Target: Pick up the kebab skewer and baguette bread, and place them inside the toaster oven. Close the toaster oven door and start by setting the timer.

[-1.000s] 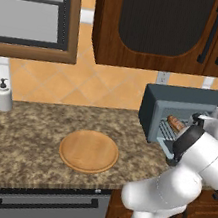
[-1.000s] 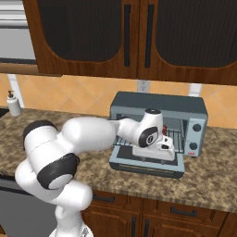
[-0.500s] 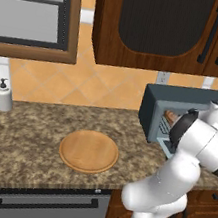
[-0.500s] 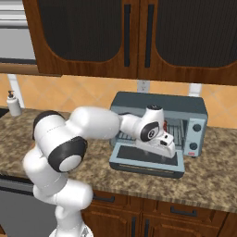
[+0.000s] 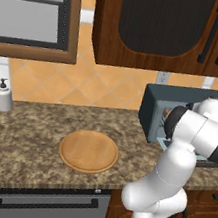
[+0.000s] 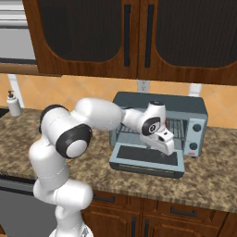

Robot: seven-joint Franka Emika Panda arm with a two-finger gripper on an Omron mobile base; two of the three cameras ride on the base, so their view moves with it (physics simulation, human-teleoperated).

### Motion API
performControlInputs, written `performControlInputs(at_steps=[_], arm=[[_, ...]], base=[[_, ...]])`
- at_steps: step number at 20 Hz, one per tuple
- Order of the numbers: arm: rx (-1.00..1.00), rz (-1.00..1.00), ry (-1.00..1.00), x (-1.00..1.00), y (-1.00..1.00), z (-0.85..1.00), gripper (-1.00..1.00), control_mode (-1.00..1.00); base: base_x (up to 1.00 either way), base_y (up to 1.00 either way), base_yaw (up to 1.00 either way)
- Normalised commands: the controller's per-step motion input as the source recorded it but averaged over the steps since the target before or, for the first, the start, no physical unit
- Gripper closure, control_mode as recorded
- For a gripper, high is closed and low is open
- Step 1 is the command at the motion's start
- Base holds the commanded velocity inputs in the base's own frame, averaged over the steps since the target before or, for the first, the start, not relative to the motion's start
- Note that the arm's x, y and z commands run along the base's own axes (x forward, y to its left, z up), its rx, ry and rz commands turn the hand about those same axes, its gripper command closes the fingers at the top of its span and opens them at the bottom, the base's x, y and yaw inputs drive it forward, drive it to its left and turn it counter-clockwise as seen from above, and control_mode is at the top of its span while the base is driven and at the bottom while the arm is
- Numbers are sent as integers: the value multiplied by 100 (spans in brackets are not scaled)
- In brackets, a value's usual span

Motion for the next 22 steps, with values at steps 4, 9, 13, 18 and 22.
performControlInputs(at_steps=[4, 9, 13, 18, 22], arm=[[0, -27, -10, 15, 10, -12, -100, -100], [0, -23, -14, 17, 20, -4, -100, -100], [1, -19, -7, -13, 8, 4, -100, -100], [1, -2, 0, -98, 0, 40, -100, -100], [0, 25, 0, -98, 34, 19, -100, -100]], base=[[0, 0, 0], [0, 0, 0], [0, 0, 0], [0, 0, 0], [0, 0, 0]])
